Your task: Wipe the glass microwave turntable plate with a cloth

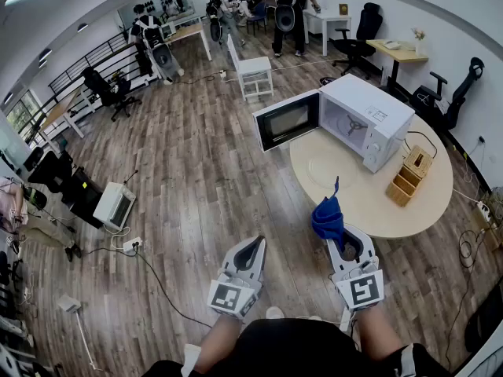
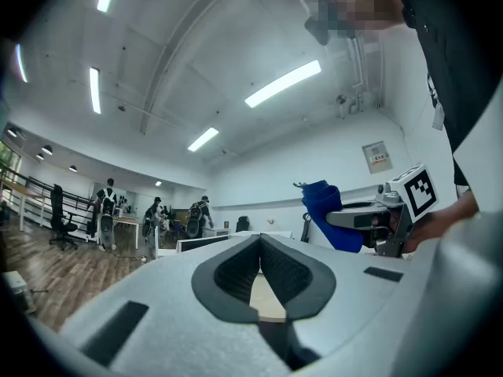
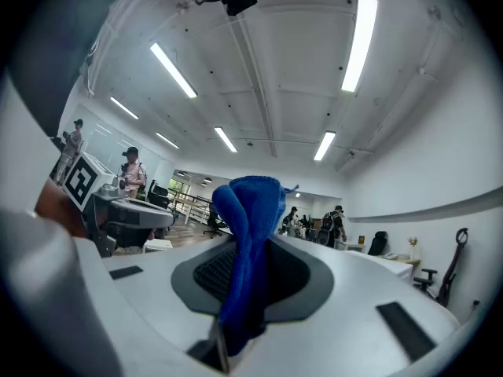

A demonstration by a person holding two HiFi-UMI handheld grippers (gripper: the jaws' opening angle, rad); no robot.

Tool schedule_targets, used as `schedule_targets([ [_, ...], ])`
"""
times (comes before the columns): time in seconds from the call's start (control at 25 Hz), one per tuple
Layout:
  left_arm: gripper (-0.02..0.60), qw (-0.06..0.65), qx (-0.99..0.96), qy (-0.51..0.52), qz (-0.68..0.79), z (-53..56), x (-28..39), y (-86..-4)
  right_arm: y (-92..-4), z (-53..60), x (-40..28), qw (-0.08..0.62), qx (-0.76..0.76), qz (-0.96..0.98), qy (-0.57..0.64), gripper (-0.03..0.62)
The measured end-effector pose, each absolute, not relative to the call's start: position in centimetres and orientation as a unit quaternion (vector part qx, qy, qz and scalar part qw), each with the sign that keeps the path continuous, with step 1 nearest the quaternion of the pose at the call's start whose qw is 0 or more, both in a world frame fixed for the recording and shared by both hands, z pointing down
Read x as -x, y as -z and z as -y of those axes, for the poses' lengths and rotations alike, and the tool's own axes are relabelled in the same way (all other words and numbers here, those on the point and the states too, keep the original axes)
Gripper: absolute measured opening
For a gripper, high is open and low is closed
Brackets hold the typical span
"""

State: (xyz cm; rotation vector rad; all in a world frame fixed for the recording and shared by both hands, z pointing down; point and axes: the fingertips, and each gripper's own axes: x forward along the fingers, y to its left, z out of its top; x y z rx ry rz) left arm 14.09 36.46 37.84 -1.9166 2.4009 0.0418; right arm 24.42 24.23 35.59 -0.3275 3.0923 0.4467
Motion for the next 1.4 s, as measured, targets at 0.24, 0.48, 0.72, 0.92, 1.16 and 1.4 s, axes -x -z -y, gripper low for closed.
schedule_targets([
  [0.24,0.006,0.031,0.622,-0.015,-0.782,-36.9,-14.0,-38.4,-35.9,-24.8,-23.9,0.0,0.102,-0.984,-0.149,0.078],
  [0.48,0.006,0.028,0.619,-0.017,-0.785,-38.2,-12.6,-38.8,-35.7,-25.8,-22.5,0.009,0.099,-0.985,-0.14,0.078],
  [0.72,0.006,0.027,0.622,-0.017,-0.782,-39.2,-10.6,-39.1,-34.8,-26.7,-20.7,0.045,0.103,-0.99,-0.089,0.086],
  [0.92,0.006,0.023,0.633,-0.017,-0.774,-40.5,-9.3,-39.7,-35.5,-28.4,-18.7,0.044,0.095,-0.993,-0.062,0.086],
  [1.16,0.006,0.036,0.61,-0.004,-0.792,-42.9,-5.7,-39.9,-36.2,-30.8,-16.2,0.031,0.066,-0.995,-0.066,0.094],
  [1.4,0.006,0.033,0.61,-0.005,-0.791,-41.8,-3.6,-40.0,-36.2,-29.1,-13.9,0.035,0.068,-0.995,-0.064,0.092],
])
